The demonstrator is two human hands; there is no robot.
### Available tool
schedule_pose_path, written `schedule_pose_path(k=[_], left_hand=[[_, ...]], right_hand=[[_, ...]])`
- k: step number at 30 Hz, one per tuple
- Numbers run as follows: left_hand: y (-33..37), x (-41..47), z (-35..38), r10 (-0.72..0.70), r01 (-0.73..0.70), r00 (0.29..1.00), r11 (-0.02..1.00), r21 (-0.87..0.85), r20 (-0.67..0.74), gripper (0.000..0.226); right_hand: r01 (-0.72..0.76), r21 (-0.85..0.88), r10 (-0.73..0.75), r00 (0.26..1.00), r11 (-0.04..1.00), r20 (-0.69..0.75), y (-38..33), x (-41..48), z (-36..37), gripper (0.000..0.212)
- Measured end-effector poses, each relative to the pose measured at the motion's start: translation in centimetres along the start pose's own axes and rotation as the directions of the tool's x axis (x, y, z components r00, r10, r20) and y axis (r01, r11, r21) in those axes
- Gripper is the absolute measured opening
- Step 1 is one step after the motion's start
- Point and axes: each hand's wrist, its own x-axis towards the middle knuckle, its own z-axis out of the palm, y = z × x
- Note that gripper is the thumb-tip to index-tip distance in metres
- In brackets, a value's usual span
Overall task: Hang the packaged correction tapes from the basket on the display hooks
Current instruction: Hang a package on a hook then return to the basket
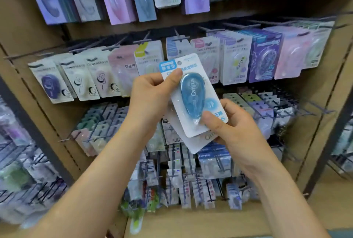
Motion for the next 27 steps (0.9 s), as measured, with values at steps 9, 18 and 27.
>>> schedule_pose_path(k=[9, 18, 27], left_hand=[[3.5, 6.4, -1.8, 0.185, -0.177, 0.981, 0.977, -0.122, 0.058, 0.004], [6.2, 11.2, -3.3, 0.181, -0.167, 0.975, 0.979, -0.117, 0.127, 0.01], [8.1, 15.0, -1.0, 0.181, -0.157, 0.958, 0.98, -0.122, 0.223, 0.016]], right_hand=[[0.146, -0.242, -0.14, 0.989, 0.959, 0.043, -4.6, 5.4, 2.3, 0.055], [0.225, -0.356, -0.229, 0.973, 0.907, 0.032, -6.7, 8.8, 3.0, 0.055], [0.289, -0.34, -0.309, 0.951, 0.895, -0.004, -8.1, 10.0, 2.0, 0.056]])
